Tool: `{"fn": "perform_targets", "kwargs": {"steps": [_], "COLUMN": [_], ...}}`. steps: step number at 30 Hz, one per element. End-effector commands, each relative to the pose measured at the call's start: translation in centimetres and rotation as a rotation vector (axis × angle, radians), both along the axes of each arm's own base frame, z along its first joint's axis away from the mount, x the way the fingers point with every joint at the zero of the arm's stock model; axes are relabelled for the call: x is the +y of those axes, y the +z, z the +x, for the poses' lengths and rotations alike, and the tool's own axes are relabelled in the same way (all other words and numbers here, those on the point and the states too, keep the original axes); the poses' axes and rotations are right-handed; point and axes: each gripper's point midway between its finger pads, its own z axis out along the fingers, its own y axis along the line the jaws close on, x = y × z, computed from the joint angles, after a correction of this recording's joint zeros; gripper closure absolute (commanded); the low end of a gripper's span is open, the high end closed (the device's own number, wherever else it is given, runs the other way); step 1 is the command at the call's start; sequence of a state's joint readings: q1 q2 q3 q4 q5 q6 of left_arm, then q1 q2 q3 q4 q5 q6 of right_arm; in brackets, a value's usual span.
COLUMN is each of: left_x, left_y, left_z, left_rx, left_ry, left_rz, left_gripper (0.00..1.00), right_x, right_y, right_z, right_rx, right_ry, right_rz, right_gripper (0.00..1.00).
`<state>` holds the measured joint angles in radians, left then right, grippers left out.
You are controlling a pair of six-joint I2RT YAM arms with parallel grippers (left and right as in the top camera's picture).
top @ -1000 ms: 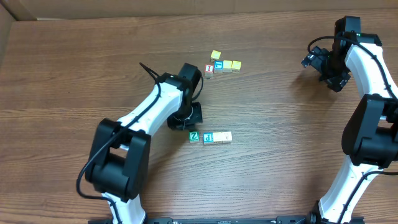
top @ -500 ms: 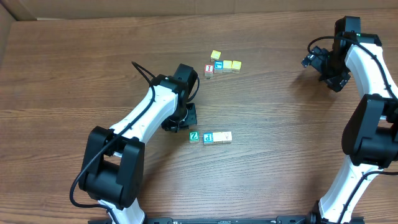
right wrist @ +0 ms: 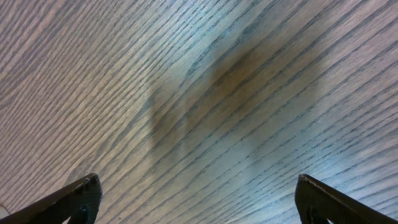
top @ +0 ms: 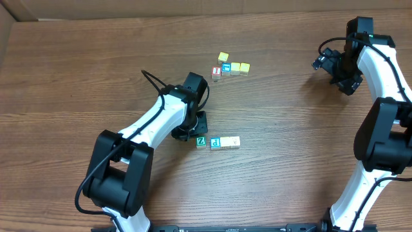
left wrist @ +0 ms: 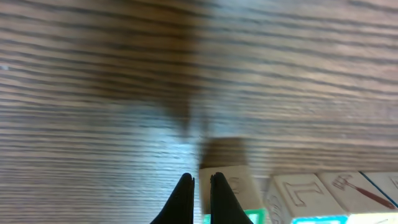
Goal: Flip 5 blocks
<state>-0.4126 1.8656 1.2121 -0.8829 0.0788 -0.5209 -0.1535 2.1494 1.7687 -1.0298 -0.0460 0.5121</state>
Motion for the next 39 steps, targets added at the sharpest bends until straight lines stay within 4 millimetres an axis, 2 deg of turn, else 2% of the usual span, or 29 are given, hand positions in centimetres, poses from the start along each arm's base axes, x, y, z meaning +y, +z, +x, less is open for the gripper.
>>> {"fn": "perform_targets", "kwargs": {"steps": [1, 9, 14, 17, 20, 23, 28, 39], "left_x": [-0.8, -0.7, 0.3, 0.9, 2.1, 2.4, 1.4, 0.0], "left_y": [0.1, 0.3, 2.0, 2.9, 2.9, 2.4, 1.1, 0.4], "left_z": [-0.7, -0.3, 1.7, 2.1, 1.3, -0.1, -1.9, -2.5], "left_rx": [0.021, 0.007, -0.074, -0.096, -0.068, -0.014, 0.032, 0.029], "left_ry": [-0.01, -0.008, 0.017, 0.032, 0.057, 0.059, 0.047, 0.031], "left_rz": [-0.041, -0.04, -0.005, -0.003, 0.052, 0.068, 0.038, 0.012], "left_gripper": [0.96, 0.96, 0.96, 0.96, 0.96, 0.96, 0.96, 0.96], "right_x": [-0.1, -0.1, -0.1, -0.1, -0.1, -0.1, -0.1, -0.1], "right_y": [1.9, 1.9, 1.9, 1.9, 1.9, 1.9, 1.9, 1.9], "right_z": [0.7, 0.7, 0.7, 0.7, 0.7, 0.7, 0.7, 0.7], "right_rx": [-0.051, -0.051, -0.051, -0.051, -0.051, -0.051, -0.051, -0.051], "right_ry": [0.005, 0.005, 0.005, 0.005, 0.005, 0.005, 0.005, 0.005], "right_rz": [-0.009, -0.009, -0.009, -0.009, -0.009, -0.009, -0.009, -0.009], "right_gripper": [0.0, 0.0, 0.0, 0.0, 0.0, 0.0, 0.0, 0.0]}}
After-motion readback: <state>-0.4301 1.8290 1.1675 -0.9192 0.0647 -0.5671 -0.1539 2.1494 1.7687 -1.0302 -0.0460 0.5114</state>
